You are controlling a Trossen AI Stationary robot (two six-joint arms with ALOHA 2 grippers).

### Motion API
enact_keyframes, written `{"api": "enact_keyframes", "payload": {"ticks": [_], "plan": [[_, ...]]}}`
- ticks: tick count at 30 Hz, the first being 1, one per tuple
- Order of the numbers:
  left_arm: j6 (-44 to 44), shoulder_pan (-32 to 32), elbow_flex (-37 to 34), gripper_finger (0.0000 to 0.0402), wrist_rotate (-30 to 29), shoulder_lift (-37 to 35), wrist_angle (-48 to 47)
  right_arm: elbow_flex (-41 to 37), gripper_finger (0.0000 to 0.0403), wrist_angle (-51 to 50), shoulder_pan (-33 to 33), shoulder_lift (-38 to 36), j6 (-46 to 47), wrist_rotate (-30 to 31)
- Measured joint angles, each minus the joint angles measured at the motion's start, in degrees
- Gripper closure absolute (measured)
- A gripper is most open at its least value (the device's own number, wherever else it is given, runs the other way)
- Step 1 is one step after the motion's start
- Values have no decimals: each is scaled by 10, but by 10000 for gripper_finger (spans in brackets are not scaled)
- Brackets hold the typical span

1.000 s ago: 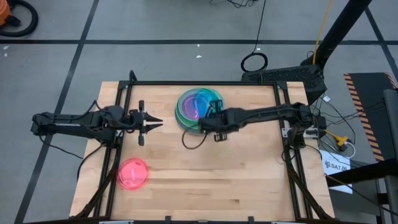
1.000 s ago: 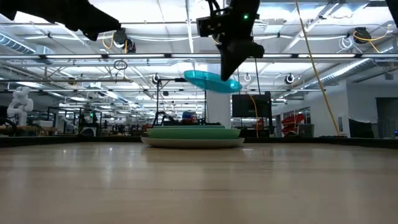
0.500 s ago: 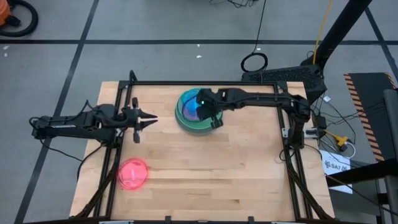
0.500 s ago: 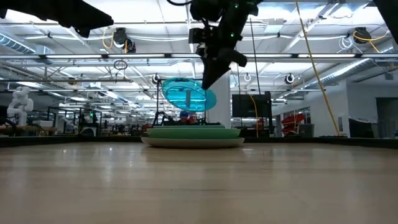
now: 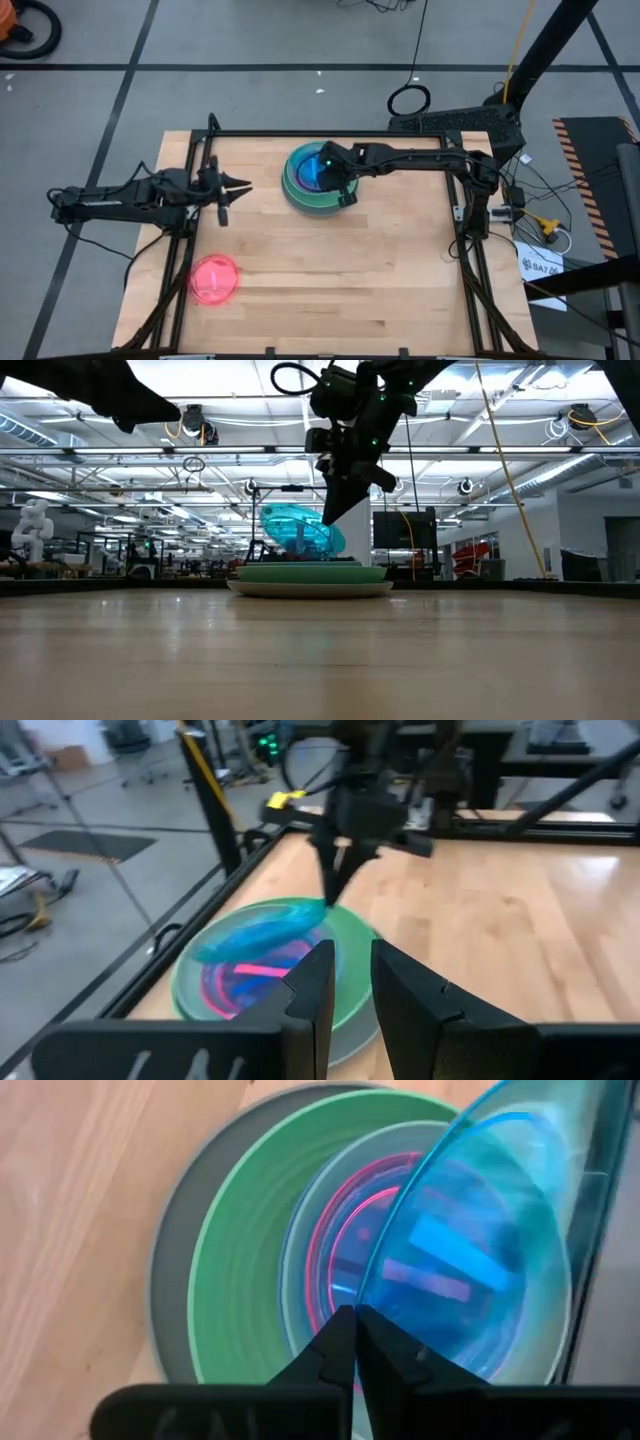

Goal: Stack plastic plates
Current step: Stack the blue plate on the pink plate, then stack the pink plate on the blue plate

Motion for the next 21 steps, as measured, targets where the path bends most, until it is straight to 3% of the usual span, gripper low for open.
{"api": "enact_keyframes", "payload": {"ticks": [5,12,21], "plan": [[-18,0,0,325,-40,0,-4,0,380,1,0,0,9,3],[-75,0,0,325,-48,0,-45,0,327,13,0,0,11,13],[-260,0,0,325,-48,1,-191,0,294,16,0,0,58,29]]}}
